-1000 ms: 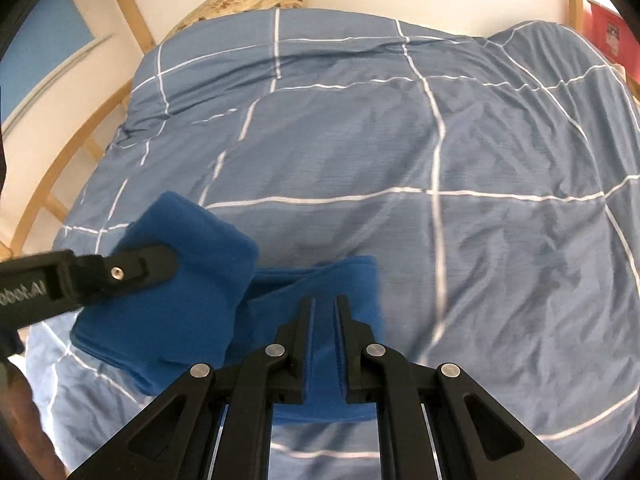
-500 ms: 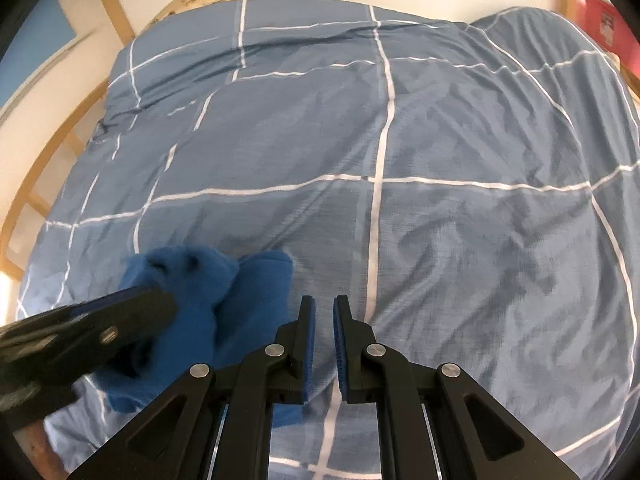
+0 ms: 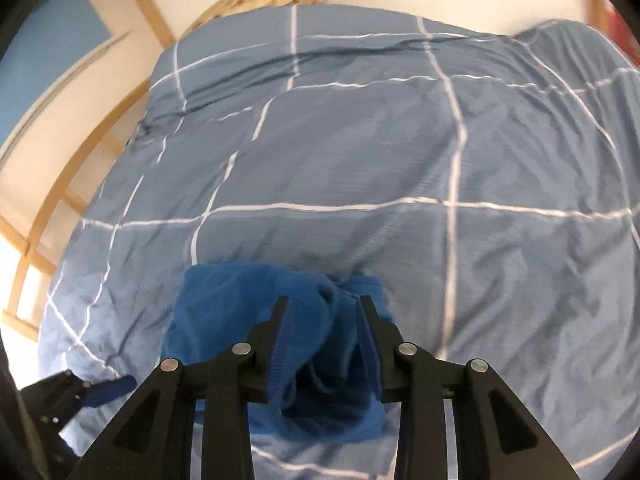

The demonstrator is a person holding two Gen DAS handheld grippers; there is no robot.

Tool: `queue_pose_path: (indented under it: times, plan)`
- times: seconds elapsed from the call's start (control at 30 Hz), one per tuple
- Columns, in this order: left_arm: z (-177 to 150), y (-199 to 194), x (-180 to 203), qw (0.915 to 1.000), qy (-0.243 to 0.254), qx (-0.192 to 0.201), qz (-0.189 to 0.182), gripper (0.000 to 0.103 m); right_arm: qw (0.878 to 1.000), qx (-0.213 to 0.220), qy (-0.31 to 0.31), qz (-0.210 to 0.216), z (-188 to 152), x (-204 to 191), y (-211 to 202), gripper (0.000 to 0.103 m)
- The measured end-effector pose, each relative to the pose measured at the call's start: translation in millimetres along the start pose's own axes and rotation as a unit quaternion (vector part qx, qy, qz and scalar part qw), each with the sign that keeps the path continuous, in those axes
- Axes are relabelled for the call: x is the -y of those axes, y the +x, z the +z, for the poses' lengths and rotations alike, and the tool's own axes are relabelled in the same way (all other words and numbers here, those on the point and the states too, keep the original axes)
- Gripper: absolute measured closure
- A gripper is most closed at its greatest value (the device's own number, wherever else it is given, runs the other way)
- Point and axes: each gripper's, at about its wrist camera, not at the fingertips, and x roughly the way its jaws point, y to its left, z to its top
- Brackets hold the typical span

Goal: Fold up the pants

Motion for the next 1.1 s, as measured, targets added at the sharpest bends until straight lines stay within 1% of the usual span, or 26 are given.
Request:
queue_pose_path:
  times: [0.07, 0.13, 0.23, 0.3, 0.37, 0.4, 0.47, 0.5, 0.53, 0.6, 0.63, 0.67, 0.7, 0.73, 0.8, 0.9, 1.0, 1.07, 1.1]
  plan:
    - [-10, 6, 1, 0.9999, 0.01, -0.006, 0.005, 0.053, 1.0, -0.013, -0.002, -0.003, 5, 0, 12, 0.069]
    - [-18, 10, 0, 0.9998, 0.008, -0.002, 0.02, 0.053, 1.0, -0.018, 0.001, -0.001, 7, 1, 18, 0.069]
    - [-21, 19, -4, 0.9991, 0.0, -0.001, 0.042, 0.053, 0.999, -0.033, 0.001, 0.001, 6, -2, 26, 0.069]
    - [-20, 25, -6, 0.9987, -0.003, 0.001, 0.052, 0.053, 0.999, -0.04, -0.004, -0.007, 3, -5, 28, 0.069]
    - [-21, 35, -9, 0.9978, -0.009, -0.005, 0.066, 0.053, 0.999, -0.039, -0.001, -0.008, 2, -5, 28, 0.069]
    - [-23, 42, -12, 0.9974, -0.016, -0.014, 0.07, 0.053, 0.999, -0.04, 0.002, -0.008, 2, -4, 29, 0.069]
    - [-27, 54, -19, 0.9967, -0.028, -0.032, 0.069, 0.054, 0.999, -0.048, 0.009, -0.01, 3, 0, 34, 0.069]
    - [-28, 58, -23, 0.9971, -0.037, -0.037, 0.056, 0.061, 0.999, -0.049, 0.011, -0.011, 3, 2, 37, 0.069]
    - [-28, 59, -25, 0.9973, -0.042, -0.039, 0.044, 0.07, 0.999, -0.049, 0.011, -0.011, 4, 2, 38, 0.069]
    - [-26, 56, -23, 0.9977, -0.038, -0.037, 0.042, 0.076, 0.999, -0.048, -0.006, -0.014, 3, -1, 39, 0.07]
    - [-26, 53, -21, 0.9979, -0.028, -0.03, 0.05, 0.078, 0.999, -0.047, -0.012, -0.014, 3, -3, 40, 0.074]
    - [-27, 49, -17, 0.9979, -0.014, -0.022, 0.06, 0.079, 0.999, -0.045, -0.018, -0.015, 3, -4, 39, 0.084]
    - [-28, 46, -16, 0.9978, -0.01, -0.019, 0.062, 0.079, 0.999, -0.043, -0.017, -0.012, 3, -4, 37, 0.085]
    - [-28, 43, -15, 0.9978, -0.007, -0.016, 0.064, 0.08, 0.999, -0.042, -0.015, -0.008, 4, -3, 35, 0.089]
    - [-28, 35, -13, 0.9979, -0.005, -0.008, 0.064, 0.08, 0.999, -0.031, -0.009, 0.001, 6, -3, 24, 0.091]
    - [-27, 32, -11, 0.9979, -0.006, -0.009, 0.064, 0.08, 1.0, 0.001, -0.024, -0.001, 11, -12, -5, 0.093]
    - [-28, 39, -13, 0.9978, -0.019, -0.027, 0.058, 0.08, 0.999, 0.016, -0.039, -0.025, 14, -13, -25, 0.093]
    - [-29, 43, -11, 0.9976, -0.015, -0.031, 0.061, 0.08, 0.998, 0.008, -0.045, -0.053, 13, -7, -24, 0.094]
    - [-29, 44, -11, 0.9976, -0.012, -0.031, 0.061, 0.08, 0.997, 0.0, -0.045, -0.059, 12, -4, -19, 0.094]
